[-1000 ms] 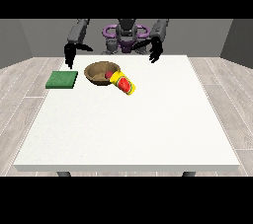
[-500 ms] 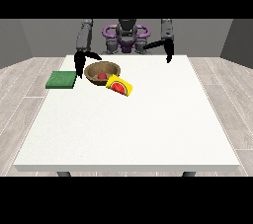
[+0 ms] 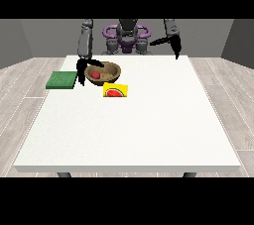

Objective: Pick the cup and pour the ball into the bowl, then pick the bowl and place it on the pad

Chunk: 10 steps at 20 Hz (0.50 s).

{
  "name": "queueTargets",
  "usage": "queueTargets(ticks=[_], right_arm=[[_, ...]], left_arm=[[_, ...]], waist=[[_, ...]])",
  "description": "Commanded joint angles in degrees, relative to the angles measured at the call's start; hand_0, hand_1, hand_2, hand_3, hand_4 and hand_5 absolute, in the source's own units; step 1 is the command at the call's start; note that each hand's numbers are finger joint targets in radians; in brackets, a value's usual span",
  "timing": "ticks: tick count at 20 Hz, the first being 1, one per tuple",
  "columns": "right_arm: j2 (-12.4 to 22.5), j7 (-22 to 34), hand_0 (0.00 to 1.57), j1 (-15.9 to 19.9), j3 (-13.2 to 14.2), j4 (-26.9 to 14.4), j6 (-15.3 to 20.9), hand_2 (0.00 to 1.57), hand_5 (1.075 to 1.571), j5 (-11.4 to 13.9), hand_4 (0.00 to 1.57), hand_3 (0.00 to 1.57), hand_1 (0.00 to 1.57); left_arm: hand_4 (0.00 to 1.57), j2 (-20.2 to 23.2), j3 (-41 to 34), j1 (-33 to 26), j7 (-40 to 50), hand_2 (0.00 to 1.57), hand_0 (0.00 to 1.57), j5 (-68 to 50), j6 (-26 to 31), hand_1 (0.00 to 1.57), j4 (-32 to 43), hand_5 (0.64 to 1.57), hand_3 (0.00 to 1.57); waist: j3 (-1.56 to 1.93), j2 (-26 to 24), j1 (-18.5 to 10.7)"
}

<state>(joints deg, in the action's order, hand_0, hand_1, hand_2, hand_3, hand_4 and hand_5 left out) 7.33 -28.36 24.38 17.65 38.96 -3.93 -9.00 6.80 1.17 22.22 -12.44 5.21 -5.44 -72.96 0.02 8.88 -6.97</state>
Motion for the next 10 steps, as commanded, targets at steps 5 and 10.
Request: queueTargets(ticks=[5,10], right_arm=[[-0.61,0.16,0.00,3.54,1.29,-6.54,1.00,0.00,1.570,-2.18,0.39,0.00,0.00],[2.06,0.27,1.57,-3.41,-1.34,-9.64,15.97,1.57,1.505,6.75,0.85,1.09,1.57]], left_arm=[[0.00,2.00,-2.37,-1.35,-2.93,0.00,0.00,-1.38,3.06,0.00,-1.23,1.565,0.00],[0.47,1.26,-0.42,2.93,-0.21,0.00,0.00,-0.81,2.91,0.00,-4.96,1.564,0.00]], waist=[[0.00,2.40,-0.76],[-0.11,6.72,-4.37]])
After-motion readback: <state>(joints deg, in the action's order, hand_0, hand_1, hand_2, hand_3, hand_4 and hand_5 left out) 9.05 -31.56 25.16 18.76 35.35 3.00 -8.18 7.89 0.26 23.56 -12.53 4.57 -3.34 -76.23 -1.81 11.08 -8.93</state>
